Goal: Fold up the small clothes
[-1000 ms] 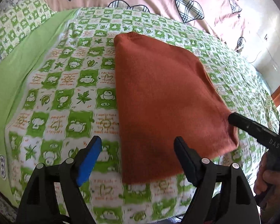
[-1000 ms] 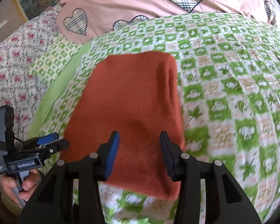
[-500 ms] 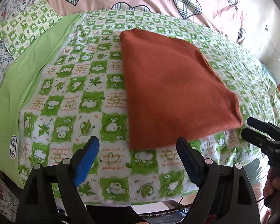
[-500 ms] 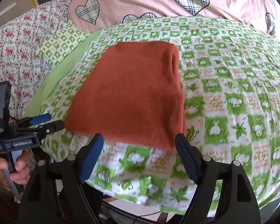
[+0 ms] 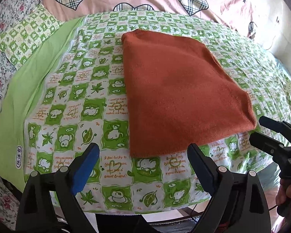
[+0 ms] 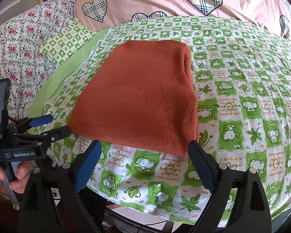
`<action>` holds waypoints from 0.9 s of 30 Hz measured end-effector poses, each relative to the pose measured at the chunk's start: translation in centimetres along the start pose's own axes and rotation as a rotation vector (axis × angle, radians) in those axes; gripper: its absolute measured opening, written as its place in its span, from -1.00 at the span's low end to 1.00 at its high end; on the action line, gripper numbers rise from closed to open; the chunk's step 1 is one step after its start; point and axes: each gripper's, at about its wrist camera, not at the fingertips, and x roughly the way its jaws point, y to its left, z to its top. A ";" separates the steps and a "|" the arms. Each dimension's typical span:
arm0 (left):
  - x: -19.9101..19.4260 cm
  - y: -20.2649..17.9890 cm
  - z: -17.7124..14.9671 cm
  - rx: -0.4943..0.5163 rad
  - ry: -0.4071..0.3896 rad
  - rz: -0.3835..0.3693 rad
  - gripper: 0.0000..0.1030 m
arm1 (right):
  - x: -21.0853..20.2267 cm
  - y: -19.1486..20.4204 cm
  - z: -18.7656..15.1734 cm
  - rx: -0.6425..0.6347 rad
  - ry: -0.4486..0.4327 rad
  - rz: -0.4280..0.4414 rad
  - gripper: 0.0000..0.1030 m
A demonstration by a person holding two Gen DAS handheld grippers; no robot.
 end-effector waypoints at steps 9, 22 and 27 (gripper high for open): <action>0.6 0.3 0.8 0.004 0.001 0.025 0.85 | 1.1 0.0 0.9 -0.004 0.015 0.002 0.78; 1.6 -0.1 1.6 0.036 0.019 0.024 0.86 | 2.0 0.2 1.6 -0.011 0.037 0.004 0.79; 1.8 -0.1 1.5 0.036 0.025 0.030 0.86 | 2.4 0.1 1.7 -0.008 0.045 0.004 0.80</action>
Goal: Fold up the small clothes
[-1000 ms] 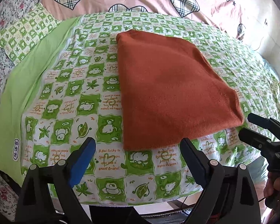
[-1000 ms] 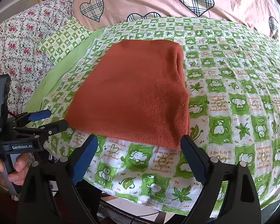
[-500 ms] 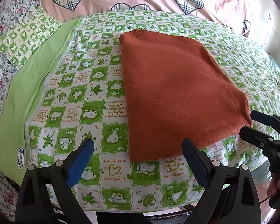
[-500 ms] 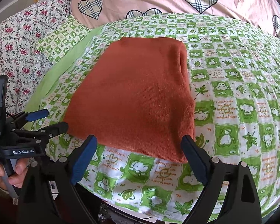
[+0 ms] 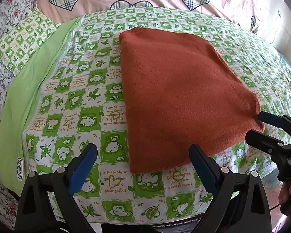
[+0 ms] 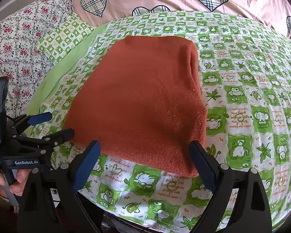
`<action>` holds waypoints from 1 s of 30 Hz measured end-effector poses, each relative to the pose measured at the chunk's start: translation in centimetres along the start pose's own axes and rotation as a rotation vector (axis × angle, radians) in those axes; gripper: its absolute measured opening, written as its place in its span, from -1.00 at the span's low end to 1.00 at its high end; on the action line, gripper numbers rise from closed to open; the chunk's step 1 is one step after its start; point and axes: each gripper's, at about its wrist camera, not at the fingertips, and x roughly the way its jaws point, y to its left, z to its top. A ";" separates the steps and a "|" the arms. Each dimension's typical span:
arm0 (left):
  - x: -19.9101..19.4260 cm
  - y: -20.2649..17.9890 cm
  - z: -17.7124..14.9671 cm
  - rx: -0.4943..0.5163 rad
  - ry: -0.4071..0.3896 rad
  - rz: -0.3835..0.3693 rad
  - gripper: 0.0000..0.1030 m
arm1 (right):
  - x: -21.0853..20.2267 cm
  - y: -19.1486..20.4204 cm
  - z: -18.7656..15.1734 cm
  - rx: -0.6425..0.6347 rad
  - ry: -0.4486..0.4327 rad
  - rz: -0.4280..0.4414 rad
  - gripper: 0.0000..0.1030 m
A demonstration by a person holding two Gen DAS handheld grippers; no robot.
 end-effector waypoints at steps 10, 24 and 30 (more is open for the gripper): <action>0.1 0.0 0.1 -0.003 0.003 0.006 0.86 | 0.1 0.1 0.1 0.003 0.002 -0.001 0.82; 0.1 0.0 0.1 -0.002 0.000 0.007 0.86 | 0.3 0.4 0.3 0.002 0.005 0.001 0.84; 0.0 0.2 0.1 -0.010 0.002 0.002 0.86 | 0.2 0.5 0.4 0.001 0.005 0.001 0.84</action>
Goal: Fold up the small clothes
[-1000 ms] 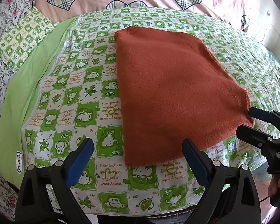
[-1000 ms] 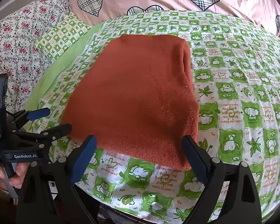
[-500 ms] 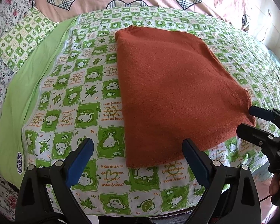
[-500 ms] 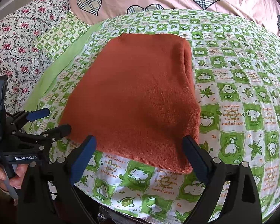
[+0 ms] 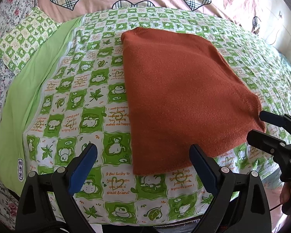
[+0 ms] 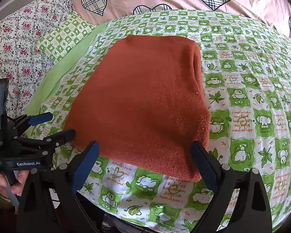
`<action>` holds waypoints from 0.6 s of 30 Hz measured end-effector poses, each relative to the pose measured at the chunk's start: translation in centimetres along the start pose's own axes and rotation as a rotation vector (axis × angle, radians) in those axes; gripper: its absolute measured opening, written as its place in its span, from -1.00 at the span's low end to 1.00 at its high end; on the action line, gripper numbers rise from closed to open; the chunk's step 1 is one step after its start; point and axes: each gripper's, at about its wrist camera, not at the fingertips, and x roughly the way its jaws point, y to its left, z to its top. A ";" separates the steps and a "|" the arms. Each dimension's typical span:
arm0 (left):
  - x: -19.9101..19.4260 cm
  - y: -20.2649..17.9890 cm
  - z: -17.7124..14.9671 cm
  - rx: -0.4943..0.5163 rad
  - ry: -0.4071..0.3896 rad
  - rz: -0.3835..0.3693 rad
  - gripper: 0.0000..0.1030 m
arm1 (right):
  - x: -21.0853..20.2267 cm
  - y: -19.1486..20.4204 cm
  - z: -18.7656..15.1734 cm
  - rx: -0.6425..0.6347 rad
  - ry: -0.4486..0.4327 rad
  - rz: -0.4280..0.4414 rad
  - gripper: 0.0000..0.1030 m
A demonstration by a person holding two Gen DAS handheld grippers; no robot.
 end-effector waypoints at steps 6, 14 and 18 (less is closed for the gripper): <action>-0.1 -0.2 -0.1 0.002 -0.001 0.003 0.86 | -0.1 0.1 0.0 -0.002 -0.001 0.002 0.84; -0.2 -0.2 0.0 0.003 -0.005 0.003 0.86 | -0.2 0.1 0.1 -0.002 0.000 0.004 0.84; -0.2 -0.2 0.0 0.004 -0.006 0.003 0.86 | -0.2 0.2 0.1 -0.002 0.000 0.003 0.85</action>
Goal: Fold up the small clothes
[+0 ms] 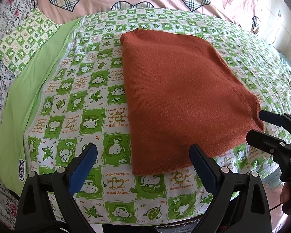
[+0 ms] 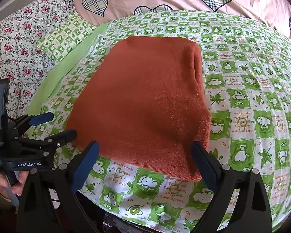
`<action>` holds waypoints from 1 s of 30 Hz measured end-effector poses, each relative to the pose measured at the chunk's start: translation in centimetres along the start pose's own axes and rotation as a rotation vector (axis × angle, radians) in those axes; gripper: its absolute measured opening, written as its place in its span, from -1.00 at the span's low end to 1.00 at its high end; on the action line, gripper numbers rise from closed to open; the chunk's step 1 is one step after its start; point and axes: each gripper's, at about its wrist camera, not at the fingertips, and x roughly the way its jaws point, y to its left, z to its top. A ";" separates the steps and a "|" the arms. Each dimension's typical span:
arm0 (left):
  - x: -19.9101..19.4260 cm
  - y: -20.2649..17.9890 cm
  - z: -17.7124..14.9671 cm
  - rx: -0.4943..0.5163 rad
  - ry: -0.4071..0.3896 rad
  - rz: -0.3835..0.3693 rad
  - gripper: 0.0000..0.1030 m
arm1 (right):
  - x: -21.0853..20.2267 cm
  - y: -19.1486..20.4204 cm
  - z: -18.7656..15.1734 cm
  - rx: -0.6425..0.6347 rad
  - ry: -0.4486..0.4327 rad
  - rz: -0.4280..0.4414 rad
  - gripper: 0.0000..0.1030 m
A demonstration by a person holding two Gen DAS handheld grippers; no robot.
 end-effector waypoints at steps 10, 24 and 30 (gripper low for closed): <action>-0.1 -0.2 0.1 0.001 -0.003 -0.001 0.86 | -0.1 0.0 0.1 -0.001 -0.001 0.001 0.85; -0.3 -0.2 0.3 0.004 -0.007 -0.002 0.87 | -0.4 0.3 0.3 -0.001 -0.001 0.007 0.85; -0.4 -0.1 0.4 0.004 -0.008 -0.002 0.86 | -0.4 0.2 0.4 -0.006 -0.003 0.008 0.85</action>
